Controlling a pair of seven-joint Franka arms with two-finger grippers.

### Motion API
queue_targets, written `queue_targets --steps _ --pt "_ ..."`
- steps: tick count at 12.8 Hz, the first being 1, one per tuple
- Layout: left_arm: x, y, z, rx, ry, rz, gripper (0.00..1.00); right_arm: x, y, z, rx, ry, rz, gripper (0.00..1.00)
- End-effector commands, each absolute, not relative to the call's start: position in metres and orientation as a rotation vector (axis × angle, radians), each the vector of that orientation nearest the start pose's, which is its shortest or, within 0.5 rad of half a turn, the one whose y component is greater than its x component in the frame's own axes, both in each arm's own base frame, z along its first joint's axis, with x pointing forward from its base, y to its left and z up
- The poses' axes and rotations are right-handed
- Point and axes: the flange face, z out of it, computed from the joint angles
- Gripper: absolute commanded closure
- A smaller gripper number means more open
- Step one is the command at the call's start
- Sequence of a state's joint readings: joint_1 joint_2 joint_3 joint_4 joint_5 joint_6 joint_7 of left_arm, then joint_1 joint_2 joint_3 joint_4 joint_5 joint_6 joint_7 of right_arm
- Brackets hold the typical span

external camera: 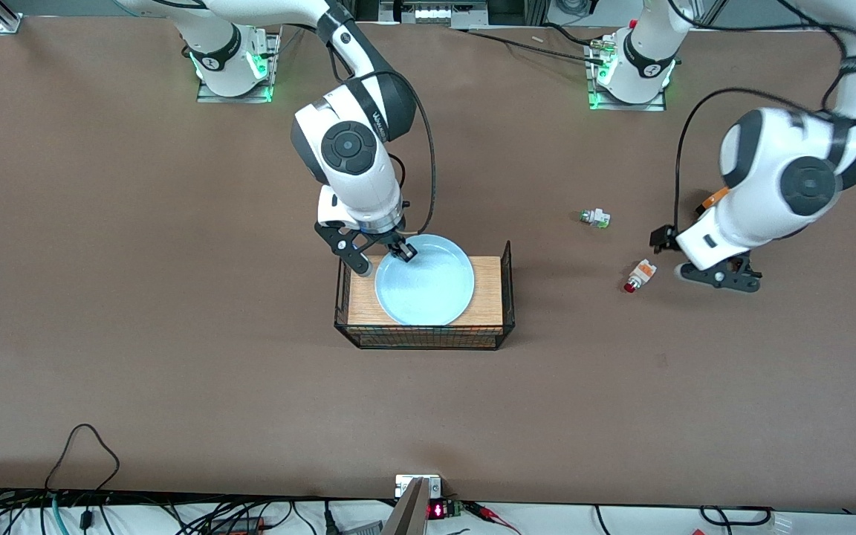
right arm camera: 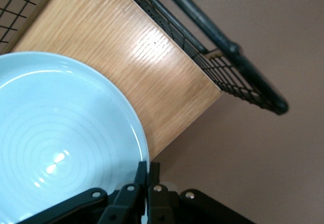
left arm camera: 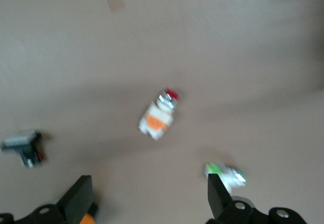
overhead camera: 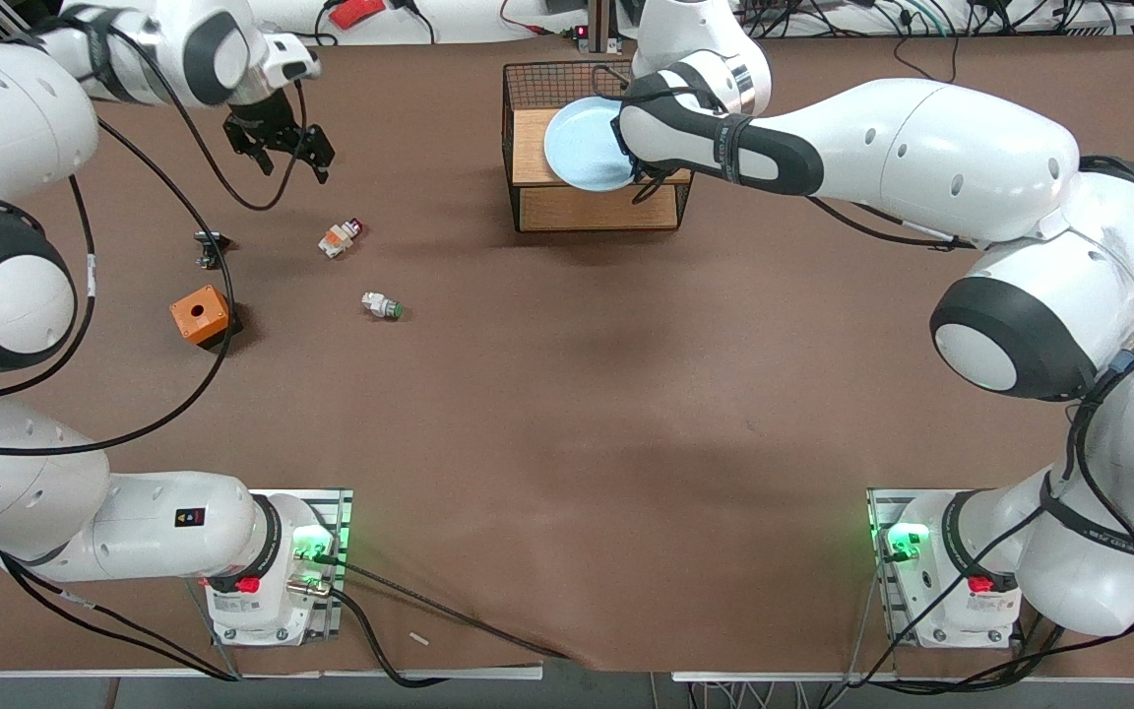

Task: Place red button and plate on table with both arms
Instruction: 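Set the button down with the left gripper while the right gripper grips the plate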

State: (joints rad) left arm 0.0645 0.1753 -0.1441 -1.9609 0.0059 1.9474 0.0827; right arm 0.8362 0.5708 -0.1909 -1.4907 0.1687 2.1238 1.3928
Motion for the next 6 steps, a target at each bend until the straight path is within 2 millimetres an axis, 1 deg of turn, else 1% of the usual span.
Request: queue_targets --steps 1,2,4,5,6 --pt "0.578 -0.028 0.430 -3.174 0.191 0.432 0.00 0.542 0.461 0.350 -2.837 1.155 0.009 1.00" --pt "0.580 -0.023 0.458 -3.170 0.182 0.468 0.00 0.536 0.469 0.364 -2.827 1.132 0.010 1.00" --pt "0.581 -0.015 0.518 -3.156 0.178 0.477 0.00 0.531 0.464 0.406 -2.799 1.118 0.015 1.00" --pt "0.578 -0.007 0.542 -3.159 0.155 0.416 0.00 0.529 0.460 0.429 -2.778 1.106 0.009 1.00" --pt "0.568 0.000 0.565 -3.161 0.152 0.348 0.00 0.527 0.456 0.450 -2.752 1.099 0.002 1.00"
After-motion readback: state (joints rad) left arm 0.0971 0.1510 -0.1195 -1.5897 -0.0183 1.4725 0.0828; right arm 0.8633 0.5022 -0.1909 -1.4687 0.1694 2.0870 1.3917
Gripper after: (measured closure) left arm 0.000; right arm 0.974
